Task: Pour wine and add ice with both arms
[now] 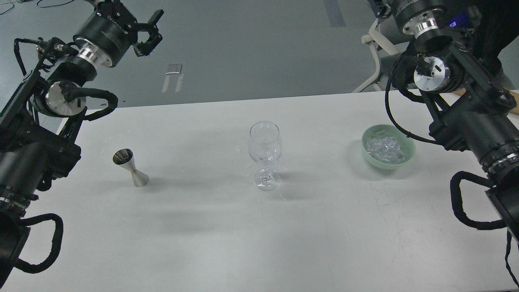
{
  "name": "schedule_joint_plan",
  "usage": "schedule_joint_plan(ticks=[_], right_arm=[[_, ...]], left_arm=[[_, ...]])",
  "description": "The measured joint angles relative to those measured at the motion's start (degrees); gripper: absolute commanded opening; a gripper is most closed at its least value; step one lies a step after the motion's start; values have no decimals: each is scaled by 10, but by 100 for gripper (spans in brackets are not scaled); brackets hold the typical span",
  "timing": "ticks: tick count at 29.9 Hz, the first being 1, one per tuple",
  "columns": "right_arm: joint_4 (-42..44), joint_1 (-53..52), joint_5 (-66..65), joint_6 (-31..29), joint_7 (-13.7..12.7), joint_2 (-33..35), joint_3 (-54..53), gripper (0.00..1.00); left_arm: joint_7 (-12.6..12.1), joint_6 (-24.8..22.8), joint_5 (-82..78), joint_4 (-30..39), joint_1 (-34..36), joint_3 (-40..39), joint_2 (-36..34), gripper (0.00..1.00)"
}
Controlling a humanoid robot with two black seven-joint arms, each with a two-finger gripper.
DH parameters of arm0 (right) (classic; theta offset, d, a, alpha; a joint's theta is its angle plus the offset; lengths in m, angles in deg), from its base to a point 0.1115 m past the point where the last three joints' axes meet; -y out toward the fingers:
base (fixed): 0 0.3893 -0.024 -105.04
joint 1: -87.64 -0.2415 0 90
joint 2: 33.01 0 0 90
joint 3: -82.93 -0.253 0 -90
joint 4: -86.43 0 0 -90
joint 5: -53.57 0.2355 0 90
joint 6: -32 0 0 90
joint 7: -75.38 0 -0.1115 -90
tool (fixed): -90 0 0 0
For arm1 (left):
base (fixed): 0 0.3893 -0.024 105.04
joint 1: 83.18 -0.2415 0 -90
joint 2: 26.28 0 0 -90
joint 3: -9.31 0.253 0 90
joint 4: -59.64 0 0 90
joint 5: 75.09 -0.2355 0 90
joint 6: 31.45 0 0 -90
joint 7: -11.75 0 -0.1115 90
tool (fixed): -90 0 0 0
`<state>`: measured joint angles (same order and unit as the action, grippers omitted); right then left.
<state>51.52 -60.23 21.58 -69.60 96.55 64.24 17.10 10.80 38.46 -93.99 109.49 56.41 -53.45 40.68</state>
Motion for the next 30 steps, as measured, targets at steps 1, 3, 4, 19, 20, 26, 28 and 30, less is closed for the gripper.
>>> schedule_joint_plan(ticks=[1, 3, 4, 19, 20, 26, 28, 30], right_arm=[[0, 0, 0, 0, 0, 0, 0, 100], [0, 0, 0, 0, 0, 0, 0, 100], [-1, 0, 0, 0, 0, -1, 0, 100], [0, -3, 2, 2, 2, 0, -5, 100], [0, -4, 2, 3, 3, 0, -6, 100], [3, -8, 2, 4, 3, 1, -7, 100], [5, -10, 2, 5, 3, 1, -7, 100], [5, -10, 2, 5, 3, 1, -7, 100]], left_arm=[[0, 0, 0, 0, 0, 0, 0, 98], [0, 0, 0, 0, 0, 0, 0, 98], [0, 0, 0, 0, 0, 0, -1, 98], [0, 1, 0, -29, 0, -7, -14, 98], [0, 1, 0, -33, 0, -5, -14, 98], [-1, -1, 0, -40, 0, -2, -17, 98], [-2, -1, 0, -40, 0, -2, -17, 98], [-2, 0, 1, -40, 0, -5, -15, 98]])
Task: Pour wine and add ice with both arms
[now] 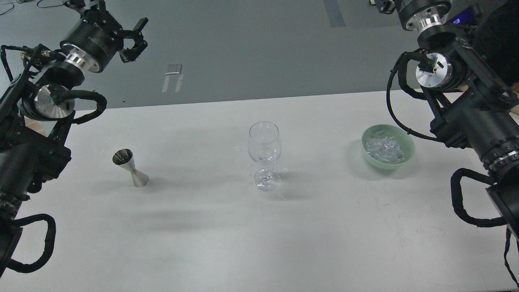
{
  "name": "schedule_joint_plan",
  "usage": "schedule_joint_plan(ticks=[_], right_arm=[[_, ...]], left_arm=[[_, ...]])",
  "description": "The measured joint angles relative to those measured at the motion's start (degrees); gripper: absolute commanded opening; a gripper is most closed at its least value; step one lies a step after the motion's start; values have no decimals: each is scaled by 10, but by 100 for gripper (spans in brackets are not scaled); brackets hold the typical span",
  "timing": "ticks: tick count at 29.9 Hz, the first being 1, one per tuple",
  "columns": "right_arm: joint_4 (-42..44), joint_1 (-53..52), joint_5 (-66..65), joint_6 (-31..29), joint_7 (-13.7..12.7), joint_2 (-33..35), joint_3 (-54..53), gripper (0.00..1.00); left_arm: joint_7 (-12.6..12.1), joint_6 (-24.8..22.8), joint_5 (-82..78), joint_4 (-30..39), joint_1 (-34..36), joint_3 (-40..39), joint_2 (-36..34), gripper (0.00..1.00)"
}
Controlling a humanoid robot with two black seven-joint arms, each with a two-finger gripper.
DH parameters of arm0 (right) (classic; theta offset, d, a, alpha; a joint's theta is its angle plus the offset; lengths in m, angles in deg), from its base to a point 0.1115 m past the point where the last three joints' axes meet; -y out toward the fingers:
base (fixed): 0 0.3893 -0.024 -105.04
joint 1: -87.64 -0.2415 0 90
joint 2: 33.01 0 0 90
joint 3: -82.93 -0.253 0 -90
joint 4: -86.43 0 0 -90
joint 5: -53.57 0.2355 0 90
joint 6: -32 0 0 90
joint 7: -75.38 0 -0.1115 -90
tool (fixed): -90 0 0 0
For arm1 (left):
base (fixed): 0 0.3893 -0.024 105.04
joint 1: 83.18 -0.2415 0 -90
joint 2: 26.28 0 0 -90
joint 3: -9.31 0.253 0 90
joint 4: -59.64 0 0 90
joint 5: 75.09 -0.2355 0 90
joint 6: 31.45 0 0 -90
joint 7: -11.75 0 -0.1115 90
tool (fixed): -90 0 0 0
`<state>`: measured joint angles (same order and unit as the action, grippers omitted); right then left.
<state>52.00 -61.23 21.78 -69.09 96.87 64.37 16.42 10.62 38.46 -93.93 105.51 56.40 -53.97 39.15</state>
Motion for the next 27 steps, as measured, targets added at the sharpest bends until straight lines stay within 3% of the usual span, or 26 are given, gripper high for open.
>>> schedule_joint_plan(ticks=[12, 18, 27], right_arm=[[0, -2, 0, 9, -10, 7, 6, 100], [-2, -4, 0, 2, -58, 9, 9, 100], [6, -10, -2, 5, -65, 44, 34, 100]], left_arm=[[1, -8, 12, -3, 1, -8, 7, 98], [3, -19, 25, -3, 0, -9, 4, 98], [5, -14, 42, -3, 0, -9, 5, 98]])
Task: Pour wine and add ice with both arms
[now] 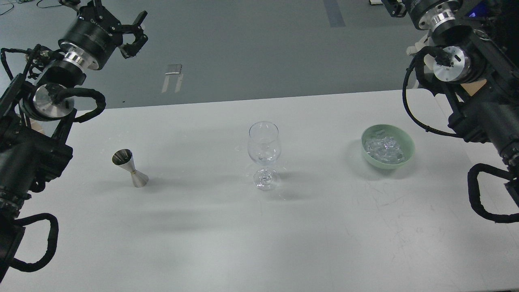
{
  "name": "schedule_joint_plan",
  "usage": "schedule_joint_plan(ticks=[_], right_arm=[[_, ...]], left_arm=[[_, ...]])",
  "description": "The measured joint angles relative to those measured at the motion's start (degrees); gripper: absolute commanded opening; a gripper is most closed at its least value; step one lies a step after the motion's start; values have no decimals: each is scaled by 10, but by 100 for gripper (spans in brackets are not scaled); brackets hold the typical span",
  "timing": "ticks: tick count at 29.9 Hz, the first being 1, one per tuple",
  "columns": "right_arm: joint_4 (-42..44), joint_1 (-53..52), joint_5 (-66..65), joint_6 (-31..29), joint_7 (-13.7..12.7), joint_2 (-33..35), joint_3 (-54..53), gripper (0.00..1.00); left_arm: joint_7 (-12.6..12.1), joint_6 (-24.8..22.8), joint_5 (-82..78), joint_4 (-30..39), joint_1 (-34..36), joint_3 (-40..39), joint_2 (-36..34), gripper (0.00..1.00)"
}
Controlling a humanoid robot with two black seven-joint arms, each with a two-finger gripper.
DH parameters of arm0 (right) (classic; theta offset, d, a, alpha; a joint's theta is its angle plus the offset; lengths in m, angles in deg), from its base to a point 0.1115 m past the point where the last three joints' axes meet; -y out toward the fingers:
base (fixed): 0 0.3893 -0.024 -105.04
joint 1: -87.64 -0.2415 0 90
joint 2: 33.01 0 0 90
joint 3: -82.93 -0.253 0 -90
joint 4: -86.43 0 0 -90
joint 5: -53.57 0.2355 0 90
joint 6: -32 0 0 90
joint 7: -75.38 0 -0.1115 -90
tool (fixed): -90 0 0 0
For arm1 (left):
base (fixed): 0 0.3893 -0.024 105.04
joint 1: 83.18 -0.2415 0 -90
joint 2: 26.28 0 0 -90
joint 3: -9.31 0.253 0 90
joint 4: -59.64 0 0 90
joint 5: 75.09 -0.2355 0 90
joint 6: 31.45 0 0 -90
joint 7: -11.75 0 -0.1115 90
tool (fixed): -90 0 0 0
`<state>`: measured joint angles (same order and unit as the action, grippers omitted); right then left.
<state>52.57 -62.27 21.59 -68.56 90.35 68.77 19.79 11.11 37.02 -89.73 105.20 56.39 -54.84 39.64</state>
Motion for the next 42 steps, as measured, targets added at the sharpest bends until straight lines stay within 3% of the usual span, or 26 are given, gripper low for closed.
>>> schedule_joint_plan(ticks=[33, 39, 42], right_arm=[[-4, 3, -1, 13, 2, -29, 8, 100], [-6, 3, -1, 13, 1, -29, 8, 100], [-6, 0, -1, 13, 0, -32, 8, 100]], left_arm=[[-9, 2, 72, 35, -20, -11, -12, 98], [-13, 78, 121, 102, -58, -20, -37, 98], [-24, 107, 163, 155, -113, -58, -55, 99]])
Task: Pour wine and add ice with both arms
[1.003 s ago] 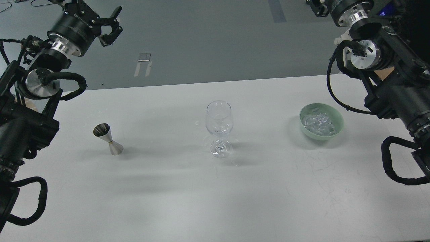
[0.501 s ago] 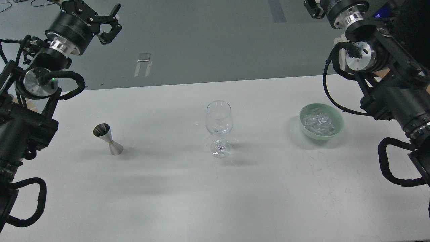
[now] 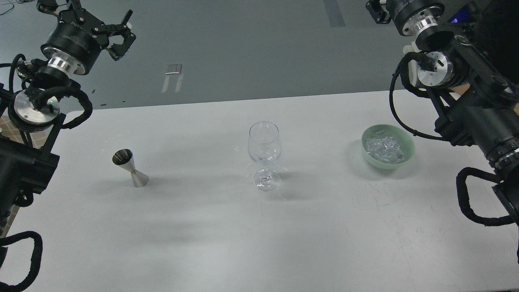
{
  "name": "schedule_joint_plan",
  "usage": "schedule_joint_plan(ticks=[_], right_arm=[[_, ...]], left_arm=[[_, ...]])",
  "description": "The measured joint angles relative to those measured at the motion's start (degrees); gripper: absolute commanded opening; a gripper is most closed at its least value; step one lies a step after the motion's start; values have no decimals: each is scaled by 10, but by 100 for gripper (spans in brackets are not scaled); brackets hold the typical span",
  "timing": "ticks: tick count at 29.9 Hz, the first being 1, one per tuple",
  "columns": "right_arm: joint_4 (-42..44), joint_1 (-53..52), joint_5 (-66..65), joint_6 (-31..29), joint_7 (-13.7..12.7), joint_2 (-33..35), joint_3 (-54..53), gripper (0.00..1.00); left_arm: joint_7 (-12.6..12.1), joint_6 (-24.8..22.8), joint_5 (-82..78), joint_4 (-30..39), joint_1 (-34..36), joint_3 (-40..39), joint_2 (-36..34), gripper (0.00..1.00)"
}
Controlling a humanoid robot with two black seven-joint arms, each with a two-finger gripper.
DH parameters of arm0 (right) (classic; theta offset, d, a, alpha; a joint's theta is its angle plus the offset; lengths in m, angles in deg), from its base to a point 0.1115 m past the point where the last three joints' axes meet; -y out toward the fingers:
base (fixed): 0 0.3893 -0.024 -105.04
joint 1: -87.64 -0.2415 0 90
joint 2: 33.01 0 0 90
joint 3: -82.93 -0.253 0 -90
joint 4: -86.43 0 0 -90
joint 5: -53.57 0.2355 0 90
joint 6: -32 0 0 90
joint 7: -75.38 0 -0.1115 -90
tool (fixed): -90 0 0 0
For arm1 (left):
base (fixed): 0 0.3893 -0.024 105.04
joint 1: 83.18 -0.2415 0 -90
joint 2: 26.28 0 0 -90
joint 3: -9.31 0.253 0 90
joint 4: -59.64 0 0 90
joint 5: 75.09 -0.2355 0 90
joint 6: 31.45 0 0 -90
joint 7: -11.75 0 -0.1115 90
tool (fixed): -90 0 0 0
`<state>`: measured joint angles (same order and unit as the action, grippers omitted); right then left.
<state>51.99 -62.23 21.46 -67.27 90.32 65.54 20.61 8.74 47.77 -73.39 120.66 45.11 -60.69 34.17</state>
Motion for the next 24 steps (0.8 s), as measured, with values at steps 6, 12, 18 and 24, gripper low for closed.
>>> schedule_joint_plan(ticks=[6, 12, 18, 24], right_arm=[[2, -1, -2, 2, -2, -5, 0, 100], [2, 4, -2, 2, -3, -5, 0, 100], [2, 6, -2, 2, -4, -11, 2, 100], [3, 7, -2, 3, -4, -14, 7, 100]], left_arm=[[-63, 7, 49, 131, -163, -135, -9, 98], [-87, 12, 102, 226, -341, -247, 21, 99], [-90, 29, 171, 281, -464, -311, 71, 99], [-115, 38, 178, 316, -541, -342, 142, 98]])
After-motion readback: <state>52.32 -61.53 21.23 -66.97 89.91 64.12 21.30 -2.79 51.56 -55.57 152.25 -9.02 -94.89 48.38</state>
